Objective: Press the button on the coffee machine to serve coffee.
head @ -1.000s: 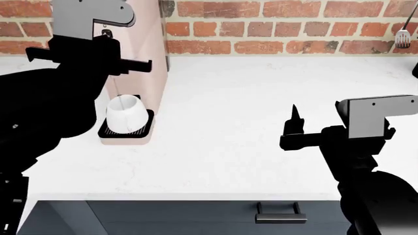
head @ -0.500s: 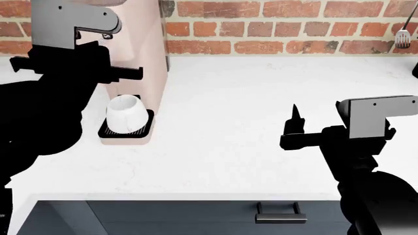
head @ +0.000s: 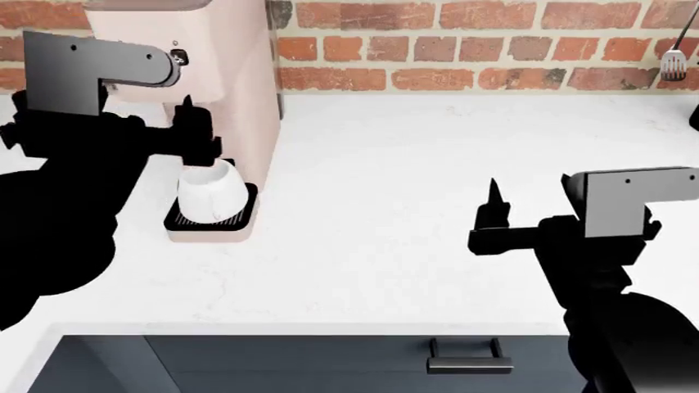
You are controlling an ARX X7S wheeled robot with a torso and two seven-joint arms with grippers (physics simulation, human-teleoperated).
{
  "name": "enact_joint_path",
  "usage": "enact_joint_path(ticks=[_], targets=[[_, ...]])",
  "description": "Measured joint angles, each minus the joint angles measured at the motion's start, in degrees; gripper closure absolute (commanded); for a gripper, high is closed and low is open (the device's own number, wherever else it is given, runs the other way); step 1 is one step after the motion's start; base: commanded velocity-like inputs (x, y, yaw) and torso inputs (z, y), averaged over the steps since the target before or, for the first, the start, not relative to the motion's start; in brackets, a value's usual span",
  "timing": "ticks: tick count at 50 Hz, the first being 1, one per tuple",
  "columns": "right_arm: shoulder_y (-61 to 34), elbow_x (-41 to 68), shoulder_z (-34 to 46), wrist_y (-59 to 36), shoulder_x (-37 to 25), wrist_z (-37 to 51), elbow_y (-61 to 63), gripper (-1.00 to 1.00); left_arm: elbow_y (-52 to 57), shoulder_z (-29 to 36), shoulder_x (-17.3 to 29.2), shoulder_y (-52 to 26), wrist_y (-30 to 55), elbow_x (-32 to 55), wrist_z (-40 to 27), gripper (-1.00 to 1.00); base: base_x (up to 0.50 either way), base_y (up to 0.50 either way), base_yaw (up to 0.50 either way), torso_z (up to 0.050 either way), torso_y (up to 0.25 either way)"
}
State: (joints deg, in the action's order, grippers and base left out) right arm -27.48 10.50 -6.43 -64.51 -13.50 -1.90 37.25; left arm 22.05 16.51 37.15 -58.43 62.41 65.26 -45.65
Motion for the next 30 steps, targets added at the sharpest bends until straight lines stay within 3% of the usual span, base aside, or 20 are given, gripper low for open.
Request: enact_joint_path(ticks=[30], targets=[[1.9,0.7,-0.5,1.4,0.1,0.7,0.3,-1.00,3.4,-5.3,7.6,16.9,-11.2,-3.8,7.0,-1.00,0.00,0.00,0.00,0.000,0.000]])
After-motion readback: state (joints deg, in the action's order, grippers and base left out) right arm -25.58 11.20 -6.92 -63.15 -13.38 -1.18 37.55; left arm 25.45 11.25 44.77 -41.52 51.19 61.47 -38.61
